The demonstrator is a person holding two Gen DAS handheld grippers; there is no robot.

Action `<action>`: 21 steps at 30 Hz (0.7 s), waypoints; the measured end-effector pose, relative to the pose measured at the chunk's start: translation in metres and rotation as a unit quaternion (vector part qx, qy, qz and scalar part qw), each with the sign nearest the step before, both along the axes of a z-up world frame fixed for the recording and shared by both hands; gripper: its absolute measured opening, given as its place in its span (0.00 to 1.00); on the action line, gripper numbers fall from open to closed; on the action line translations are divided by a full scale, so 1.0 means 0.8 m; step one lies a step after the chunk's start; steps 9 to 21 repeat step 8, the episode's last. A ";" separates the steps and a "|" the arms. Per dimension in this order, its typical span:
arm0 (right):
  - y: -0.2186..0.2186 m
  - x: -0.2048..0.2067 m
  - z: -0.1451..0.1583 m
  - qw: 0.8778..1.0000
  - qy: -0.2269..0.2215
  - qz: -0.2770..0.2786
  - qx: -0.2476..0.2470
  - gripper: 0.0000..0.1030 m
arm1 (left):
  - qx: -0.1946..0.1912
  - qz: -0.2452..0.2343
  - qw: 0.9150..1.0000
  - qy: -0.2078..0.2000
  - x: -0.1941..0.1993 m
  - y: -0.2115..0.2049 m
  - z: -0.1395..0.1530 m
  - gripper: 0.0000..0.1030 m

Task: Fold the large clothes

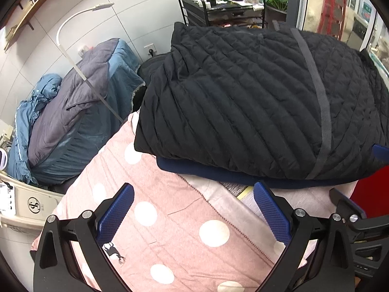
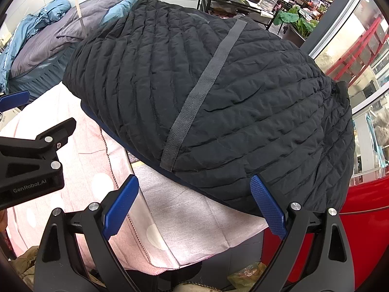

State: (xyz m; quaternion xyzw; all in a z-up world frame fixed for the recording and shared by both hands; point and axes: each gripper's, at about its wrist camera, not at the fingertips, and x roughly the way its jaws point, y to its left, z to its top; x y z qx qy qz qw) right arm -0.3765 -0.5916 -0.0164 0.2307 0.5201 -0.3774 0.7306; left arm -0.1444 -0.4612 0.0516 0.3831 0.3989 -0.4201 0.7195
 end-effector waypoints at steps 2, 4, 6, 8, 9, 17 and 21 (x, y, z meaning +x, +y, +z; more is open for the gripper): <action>0.000 0.000 0.000 1.000 0.001 0.000 -0.001 0.89 | 0.010 0.003 1.000 0.003 0.001 -0.002 -0.003 0.94; 0.000 0.000 0.001 1.000 0.001 0.000 -0.001 0.89 | 0.010 0.003 1.000 0.009 0.001 -0.001 -0.004 0.94; 0.000 0.000 0.001 1.000 0.001 0.001 -0.001 0.89 | 0.010 0.002 1.000 0.003 0.000 -0.001 -0.003 0.94; 0.000 0.001 0.001 1.000 0.002 0.001 -0.001 0.89 | 0.011 -0.001 1.000 0.000 -0.002 -0.002 -0.003 0.94; 0.000 0.001 0.001 1.000 0.002 0.001 -0.001 0.89 | 0.011 -0.001 1.000 0.000 -0.002 -0.002 -0.003 0.94; 0.000 0.001 0.001 1.000 0.002 0.001 -0.001 0.89 | 0.011 -0.001 1.000 0.000 -0.002 -0.002 -0.003 0.94; 0.000 0.001 0.001 1.000 0.002 0.001 -0.001 0.89 | 0.011 -0.001 1.000 0.000 -0.002 -0.002 -0.003 0.94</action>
